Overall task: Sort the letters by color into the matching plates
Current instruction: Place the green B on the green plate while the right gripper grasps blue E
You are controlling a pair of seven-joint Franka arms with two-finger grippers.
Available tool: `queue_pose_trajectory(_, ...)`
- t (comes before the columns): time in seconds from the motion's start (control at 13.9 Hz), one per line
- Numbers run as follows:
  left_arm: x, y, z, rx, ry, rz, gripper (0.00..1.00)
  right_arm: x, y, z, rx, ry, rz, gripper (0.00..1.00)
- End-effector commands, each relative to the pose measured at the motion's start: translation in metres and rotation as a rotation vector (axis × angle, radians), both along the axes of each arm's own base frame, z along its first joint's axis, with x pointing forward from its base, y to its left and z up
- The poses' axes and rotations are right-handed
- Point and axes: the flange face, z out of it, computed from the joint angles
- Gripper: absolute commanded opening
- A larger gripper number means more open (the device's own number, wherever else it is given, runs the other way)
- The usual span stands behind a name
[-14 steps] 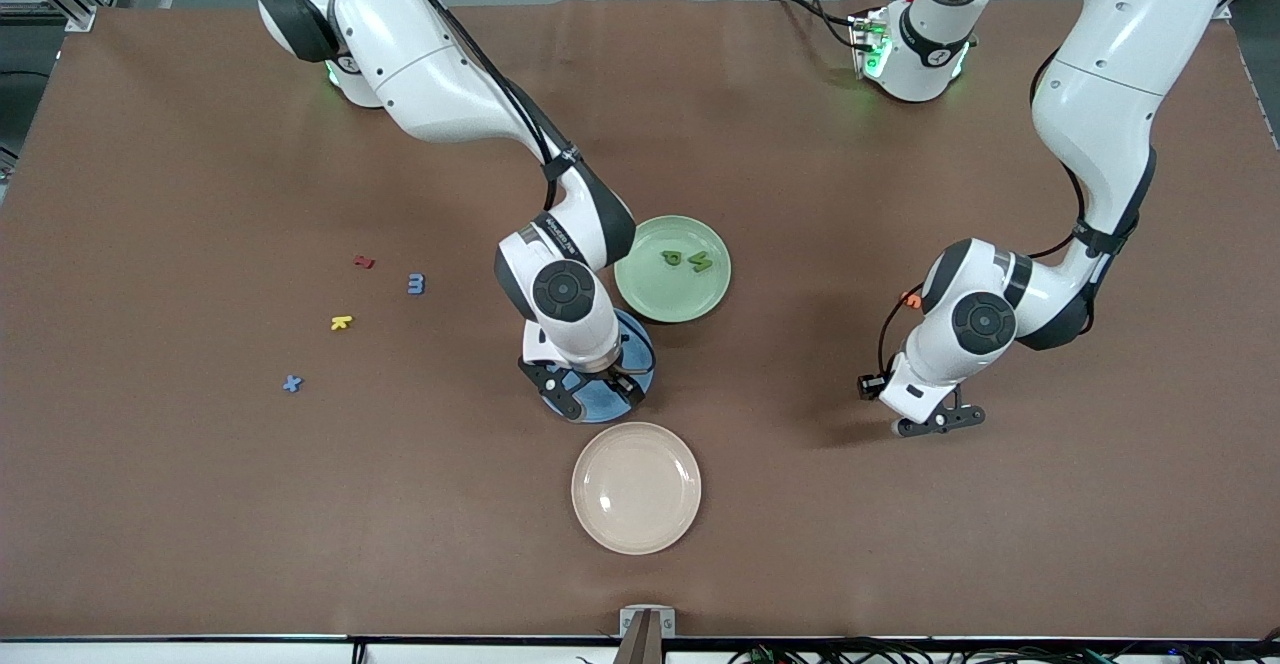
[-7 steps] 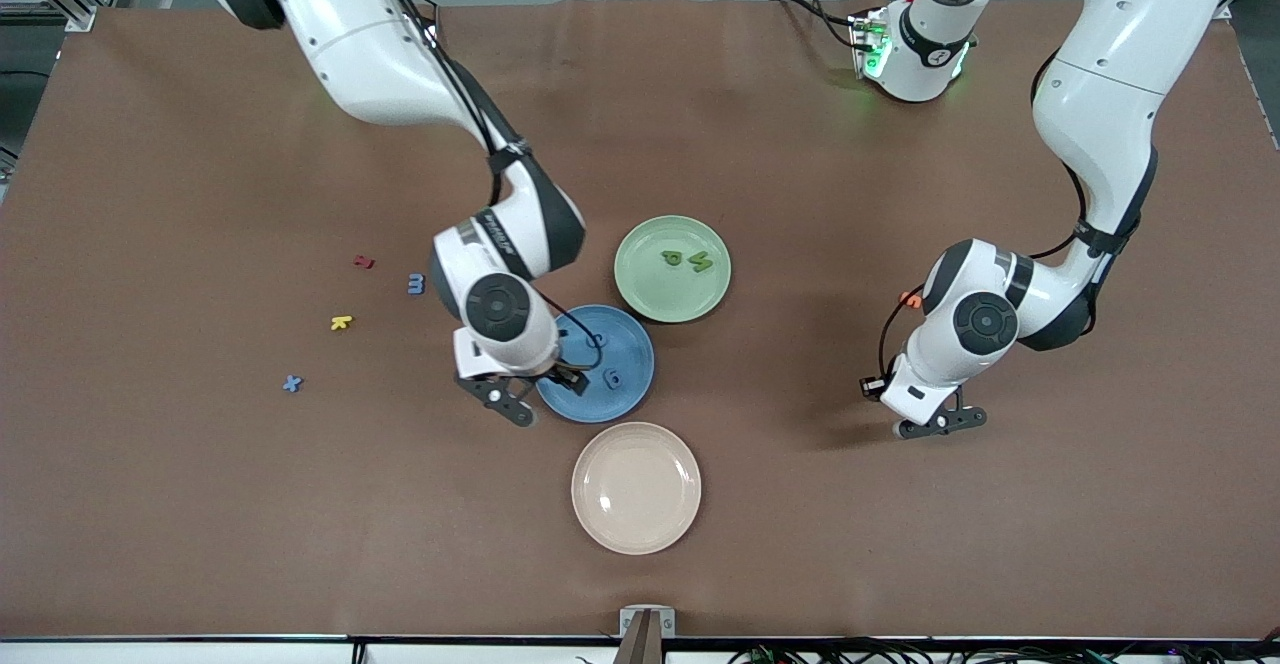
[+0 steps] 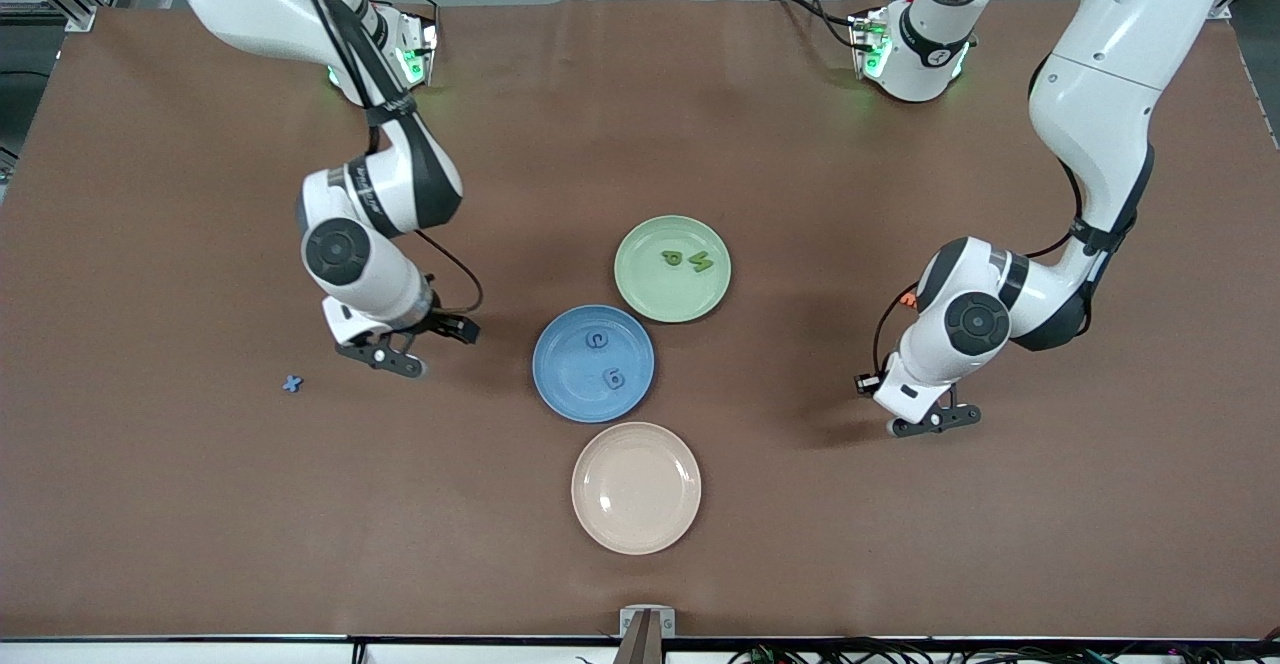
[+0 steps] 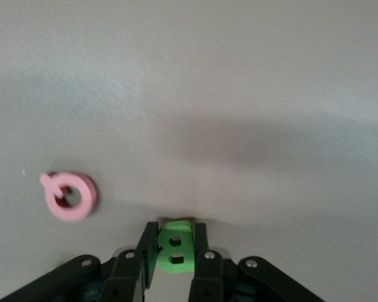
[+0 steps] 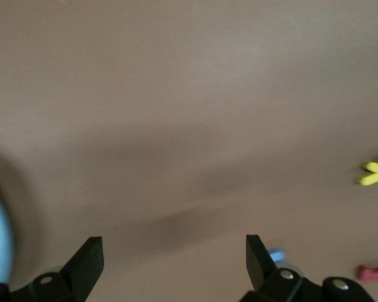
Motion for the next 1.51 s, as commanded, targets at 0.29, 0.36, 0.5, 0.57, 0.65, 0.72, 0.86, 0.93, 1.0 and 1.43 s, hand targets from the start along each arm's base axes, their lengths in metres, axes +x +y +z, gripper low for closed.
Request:
queue_pose_trajectory(0.29, -0.049, -0.141, 0.07, 0.046, 0.077, 0.068, 0.1, -0.064, -0.054, -0.03, 0.012, -0.051, 0.089, 1.0)
queue_pose_trajectory(0.36, -0.063, -0.171, 0.071, 0.044, 0.075, 0.079, 0.1, -0.072, -0.056, -0.039, 0.014, -0.067, 0.089, 1.0)
queue_pose_trajectory(0.5, -0.087, -0.214, 0.066, 0.042, 0.077, 0.082, 0.1, -0.085, -0.06, -0.053, 0.017, -0.091, 0.089, 1.0)
queue_pose_trajectory(0.57, -0.098, -0.234, 0.061, 0.041, 0.081, 0.088, 0.1, -0.09, -0.062, -0.057, 0.017, -0.094, 0.089, 1.0)
queue_pose_trajectory(0.65, -0.107, -0.25, 0.056, 0.04, 0.086, 0.096, 0.1, -0.093, -0.063, -0.06, 0.016, -0.088, 0.089, 1.0)
queue_pose_trajectory(0.72, -0.116, -0.264, 0.051, 0.042, 0.09, 0.096, 0.1, -0.097, -0.064, -0.063, 0.014, -0.081, 0.088, 1.0)
queue_pose_trajectory(0.86, -0.132, -0.286, 0.038, 0.042, 0.107, 0.105, 0.11, -0.101, -0.065, -0.066, 0.013, -0.076, 0.088, 1.0)
queue_pose_trajectory(0.93, -0.138, -0.3, 0.034, 0.033, 0.113, 0.105, 0.12, -0.103, -0.066, -0.067, 0.012, -0.075, 0.088, 1.0)
queue_pose_trajectory(1.0, -0.142, -0.313, 0.036, 0.018, 0.115, 0.113, 0.12, -0.104, -0.067, -0.069, 0.013, -0.081, 0.087, 0.97)
queue_pose_trajectory(1.43, -0.152, -0.358, 0.017, 0.011, 0.083, 0.18, 0.12, -0.107, -0.071, -0.075, 0.01, -0.072, 0.079, 0.68)
